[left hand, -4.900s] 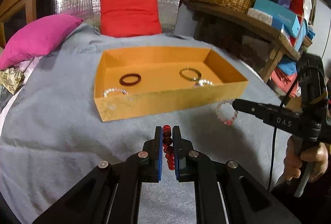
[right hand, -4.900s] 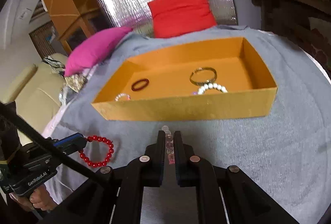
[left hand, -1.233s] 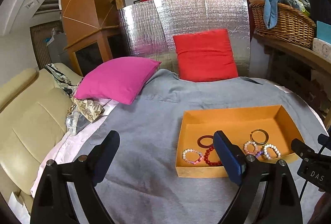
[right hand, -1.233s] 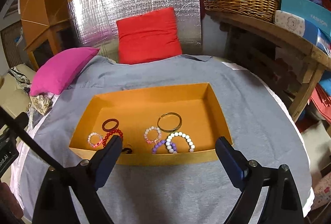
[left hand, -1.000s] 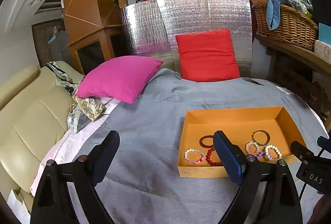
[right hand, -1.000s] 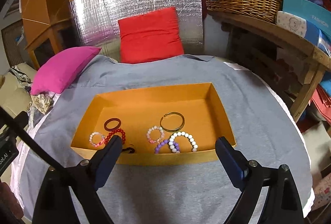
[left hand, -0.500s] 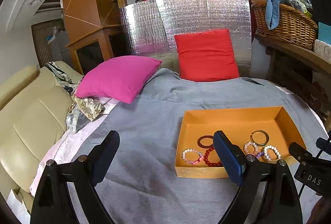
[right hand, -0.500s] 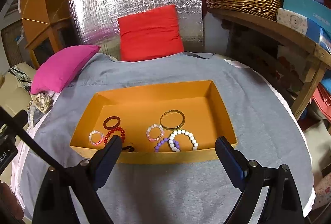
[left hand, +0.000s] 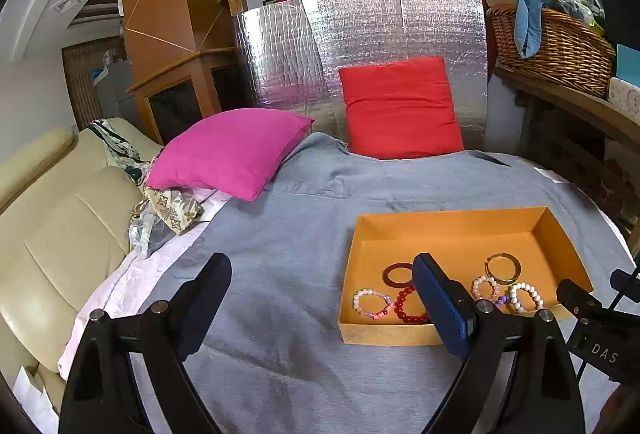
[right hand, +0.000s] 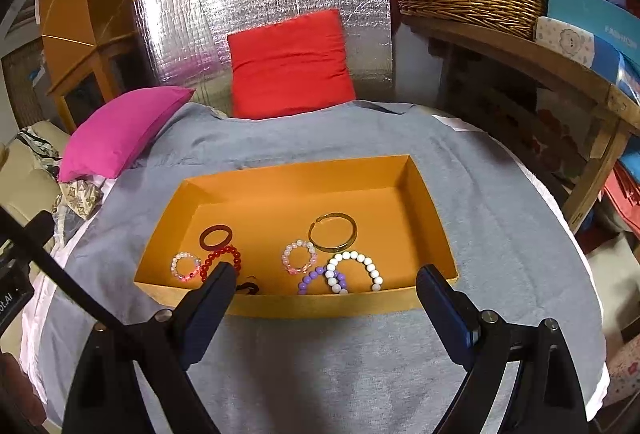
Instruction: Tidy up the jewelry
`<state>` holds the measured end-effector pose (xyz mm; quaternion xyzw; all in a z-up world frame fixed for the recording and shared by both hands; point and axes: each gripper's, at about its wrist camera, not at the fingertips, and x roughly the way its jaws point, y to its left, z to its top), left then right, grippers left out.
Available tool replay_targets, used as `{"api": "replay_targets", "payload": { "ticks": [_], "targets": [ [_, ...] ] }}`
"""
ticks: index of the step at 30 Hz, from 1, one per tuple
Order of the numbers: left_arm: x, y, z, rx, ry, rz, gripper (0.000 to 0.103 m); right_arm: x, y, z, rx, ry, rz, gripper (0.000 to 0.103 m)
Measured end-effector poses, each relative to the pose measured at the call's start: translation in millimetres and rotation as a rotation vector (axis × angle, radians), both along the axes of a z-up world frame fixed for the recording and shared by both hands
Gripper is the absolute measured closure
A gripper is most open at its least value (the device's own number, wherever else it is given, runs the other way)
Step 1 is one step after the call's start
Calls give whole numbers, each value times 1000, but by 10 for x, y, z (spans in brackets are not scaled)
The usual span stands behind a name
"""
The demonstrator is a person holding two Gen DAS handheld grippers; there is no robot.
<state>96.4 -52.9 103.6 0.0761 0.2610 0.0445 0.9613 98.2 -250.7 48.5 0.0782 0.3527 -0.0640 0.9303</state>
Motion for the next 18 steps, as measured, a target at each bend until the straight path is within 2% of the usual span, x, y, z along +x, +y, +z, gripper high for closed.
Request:
{"api": "replay_targets", "payload": {
  "ticks": [18],
  "targets": [
    [27,28,-30,0,7,0,11,20,47,-5,0,4,4,10]
  ]
}}
